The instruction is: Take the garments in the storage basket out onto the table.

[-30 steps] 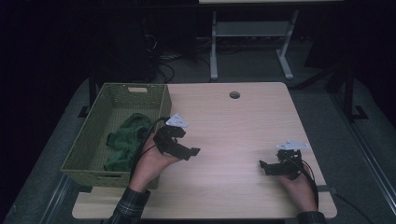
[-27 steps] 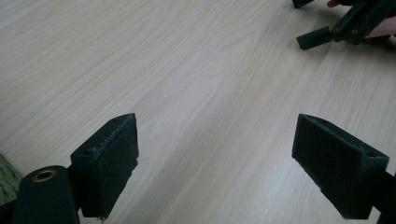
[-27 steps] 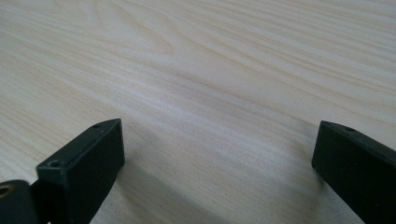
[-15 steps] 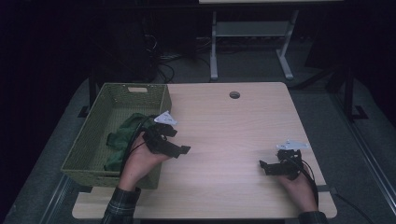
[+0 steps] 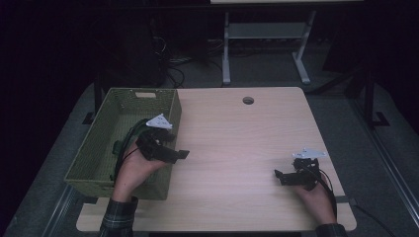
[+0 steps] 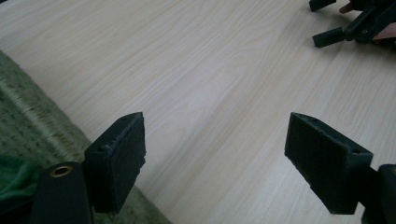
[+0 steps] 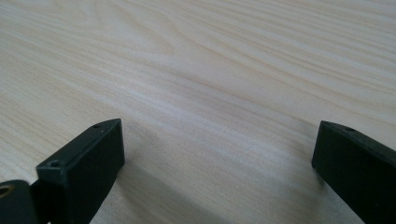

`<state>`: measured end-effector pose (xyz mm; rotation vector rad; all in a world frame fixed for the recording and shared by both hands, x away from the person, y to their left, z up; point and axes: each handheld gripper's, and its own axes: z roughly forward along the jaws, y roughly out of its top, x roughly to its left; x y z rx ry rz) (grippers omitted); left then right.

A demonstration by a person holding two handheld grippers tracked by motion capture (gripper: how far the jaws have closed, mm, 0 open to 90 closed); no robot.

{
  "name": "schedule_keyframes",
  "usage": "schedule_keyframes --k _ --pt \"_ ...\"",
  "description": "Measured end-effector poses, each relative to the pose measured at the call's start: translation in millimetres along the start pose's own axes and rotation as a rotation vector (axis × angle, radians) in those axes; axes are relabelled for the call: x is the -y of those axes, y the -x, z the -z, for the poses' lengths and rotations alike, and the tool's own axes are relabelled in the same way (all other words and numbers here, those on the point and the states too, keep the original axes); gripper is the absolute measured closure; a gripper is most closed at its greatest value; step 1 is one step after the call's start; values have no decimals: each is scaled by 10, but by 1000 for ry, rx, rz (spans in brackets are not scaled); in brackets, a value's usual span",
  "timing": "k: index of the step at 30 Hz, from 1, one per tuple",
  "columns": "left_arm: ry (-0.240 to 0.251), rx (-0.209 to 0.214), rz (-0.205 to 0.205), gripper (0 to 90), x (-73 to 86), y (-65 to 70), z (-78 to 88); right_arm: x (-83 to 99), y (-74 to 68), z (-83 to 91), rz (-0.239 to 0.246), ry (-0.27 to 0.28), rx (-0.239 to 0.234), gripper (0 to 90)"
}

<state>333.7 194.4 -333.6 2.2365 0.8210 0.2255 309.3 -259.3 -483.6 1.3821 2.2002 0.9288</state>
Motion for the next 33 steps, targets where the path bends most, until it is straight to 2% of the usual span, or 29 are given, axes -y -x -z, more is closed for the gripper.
schedule_keyframes --k 17,26,33 --pt "46 -51 58 219 128 -178 328 0 0 0 0 0 0 20" --pt "46 -92 96 242 269 -345 449 0 0 0 0 0 0 20" --pt "43 -121 106 262 378 -478 504 0 0 0 1 0 0 20"
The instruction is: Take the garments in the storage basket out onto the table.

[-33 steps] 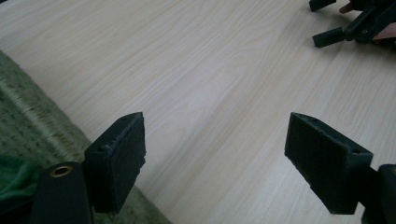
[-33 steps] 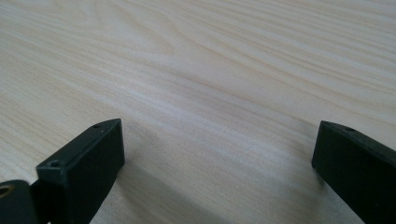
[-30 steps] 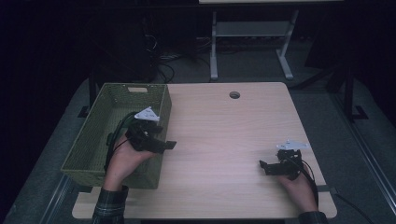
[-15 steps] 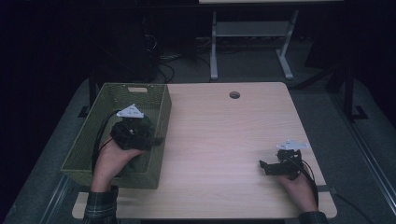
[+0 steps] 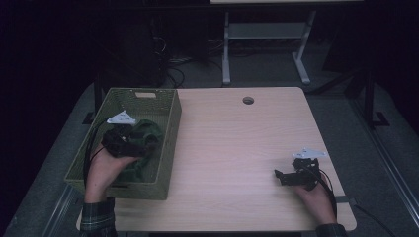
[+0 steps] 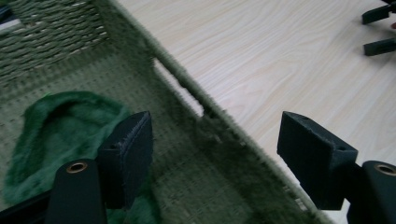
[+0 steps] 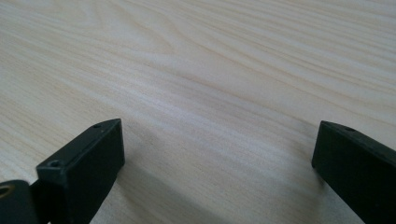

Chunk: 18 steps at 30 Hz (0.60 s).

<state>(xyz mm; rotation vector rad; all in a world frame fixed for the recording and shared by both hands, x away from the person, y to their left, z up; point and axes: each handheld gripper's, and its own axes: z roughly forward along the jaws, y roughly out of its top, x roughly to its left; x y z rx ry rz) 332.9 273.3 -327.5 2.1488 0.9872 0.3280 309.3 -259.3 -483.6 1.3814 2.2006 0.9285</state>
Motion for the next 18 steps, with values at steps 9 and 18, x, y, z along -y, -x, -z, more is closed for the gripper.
schedule_keyframes --k 9,18 --pt "-29 -56 -2 292 106 -175 -27 0 0 0 0 0 0 20" --pt "-63 -106 24 305 229 -361 -94 0 0 0 0 0 0 20"
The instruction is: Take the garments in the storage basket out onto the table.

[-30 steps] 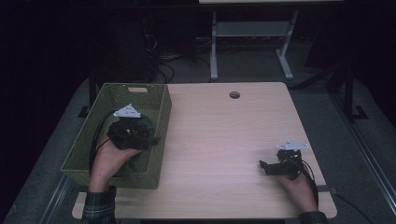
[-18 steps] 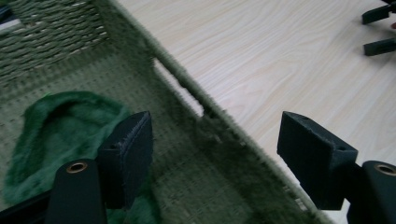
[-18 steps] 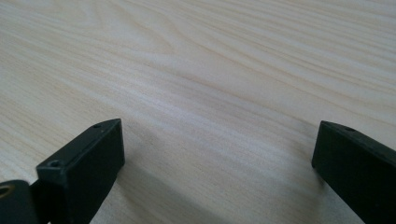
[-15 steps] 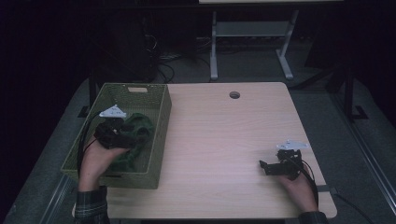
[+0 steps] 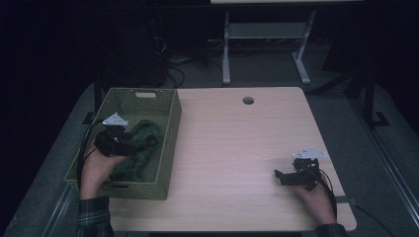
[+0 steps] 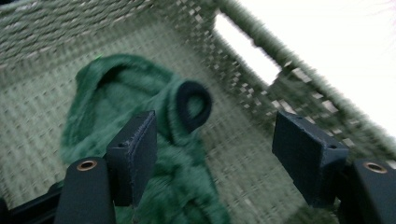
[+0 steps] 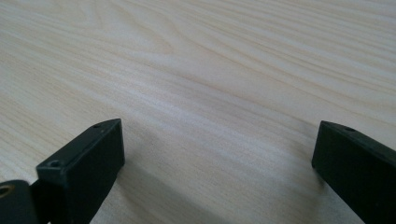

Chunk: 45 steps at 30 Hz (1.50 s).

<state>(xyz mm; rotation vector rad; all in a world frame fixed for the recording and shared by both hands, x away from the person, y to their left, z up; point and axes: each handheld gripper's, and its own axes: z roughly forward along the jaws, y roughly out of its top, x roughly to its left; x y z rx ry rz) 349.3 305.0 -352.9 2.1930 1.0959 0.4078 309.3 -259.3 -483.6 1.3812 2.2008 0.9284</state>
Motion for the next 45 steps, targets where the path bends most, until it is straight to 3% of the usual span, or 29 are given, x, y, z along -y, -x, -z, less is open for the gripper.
schedule_keyframes --k 18,38,41,45 --pt "-111 -88 30 307 209 -278 -194 0 0 0 0 0 0 20" --pt "-250 -70 94 294 316 -362 -437 0 0 0 0 0 0 20" --pt "-265 -54 105 349 319 -372 -444 0 0 0 0 0 0 20" --pt "-286 -32 118 527 326 -371 -463 0 0 0 0 0 0 20"
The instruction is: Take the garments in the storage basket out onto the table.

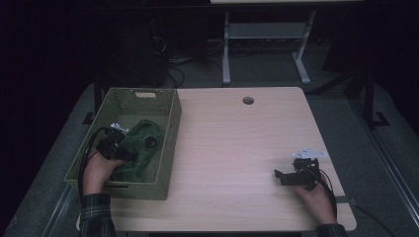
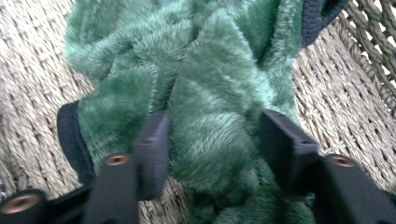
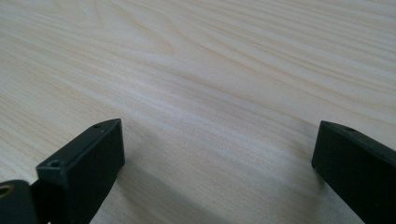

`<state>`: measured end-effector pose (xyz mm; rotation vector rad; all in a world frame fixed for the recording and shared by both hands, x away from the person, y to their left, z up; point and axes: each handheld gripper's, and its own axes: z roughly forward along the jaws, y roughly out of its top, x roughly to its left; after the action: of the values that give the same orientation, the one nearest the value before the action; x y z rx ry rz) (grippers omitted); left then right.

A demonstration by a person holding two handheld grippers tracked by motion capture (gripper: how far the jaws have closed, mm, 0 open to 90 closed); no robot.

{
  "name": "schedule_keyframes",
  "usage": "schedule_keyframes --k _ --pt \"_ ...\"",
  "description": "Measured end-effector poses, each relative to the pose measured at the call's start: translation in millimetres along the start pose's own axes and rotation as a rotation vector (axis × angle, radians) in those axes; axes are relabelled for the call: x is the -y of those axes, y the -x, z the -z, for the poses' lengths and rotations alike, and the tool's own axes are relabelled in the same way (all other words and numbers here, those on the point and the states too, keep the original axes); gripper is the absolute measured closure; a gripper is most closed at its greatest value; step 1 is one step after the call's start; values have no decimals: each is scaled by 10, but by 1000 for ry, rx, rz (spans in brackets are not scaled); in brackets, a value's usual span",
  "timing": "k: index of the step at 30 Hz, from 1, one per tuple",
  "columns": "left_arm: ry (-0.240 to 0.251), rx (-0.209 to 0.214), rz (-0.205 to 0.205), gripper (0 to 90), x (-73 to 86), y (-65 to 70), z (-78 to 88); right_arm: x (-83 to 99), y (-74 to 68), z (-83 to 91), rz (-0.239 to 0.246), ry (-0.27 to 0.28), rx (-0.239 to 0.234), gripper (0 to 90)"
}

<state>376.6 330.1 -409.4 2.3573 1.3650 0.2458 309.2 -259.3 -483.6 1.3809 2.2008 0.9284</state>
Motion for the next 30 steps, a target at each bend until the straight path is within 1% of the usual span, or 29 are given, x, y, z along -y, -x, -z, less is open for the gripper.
schedule_keyframes --k 3,4,5,6,7,9,11,13,17,19,26,29,30 --pt "-5 19 11 680 -5 4 9 0 0 0 0 0 0 20" --pt "1 24 18 721 -5 8 14 0 0 0 0 0 0 20" --pt "4 26 18 754 -7 6 26 0 0 0 0 0 0 20" --pt "11 30 28 783 -8 13 31 0 0 0 0 0 0 20" --pt "11 30 28 798 -8 13 31 0 0 0 0 0 0 20" --pt "24 33 28 813 -15 13 62 0 0 0 0 0 0 20" --pt "38 50 23 822 -24 13 103 0 0 0 0 0 0 21" --pt "52 69 30 831 -40 12 147 0 0 0 0 0 0 20" --pt "80 86 35 835 -69 17 232 0 0 0 0 0 0 21" --pt "99 89 41 838 -82 21 278 0 0 0 0 0 0 20" --pt "149 99 34 843 -132 44 445 0 -1 -1 3 1 -4 21" --pt "185 103 35 844 -151 57 530 0 -2 -1 5 0 -5 21" --pt "185 103 35 845 -151 57 530 0 -2 -1 5 0 -5 21"
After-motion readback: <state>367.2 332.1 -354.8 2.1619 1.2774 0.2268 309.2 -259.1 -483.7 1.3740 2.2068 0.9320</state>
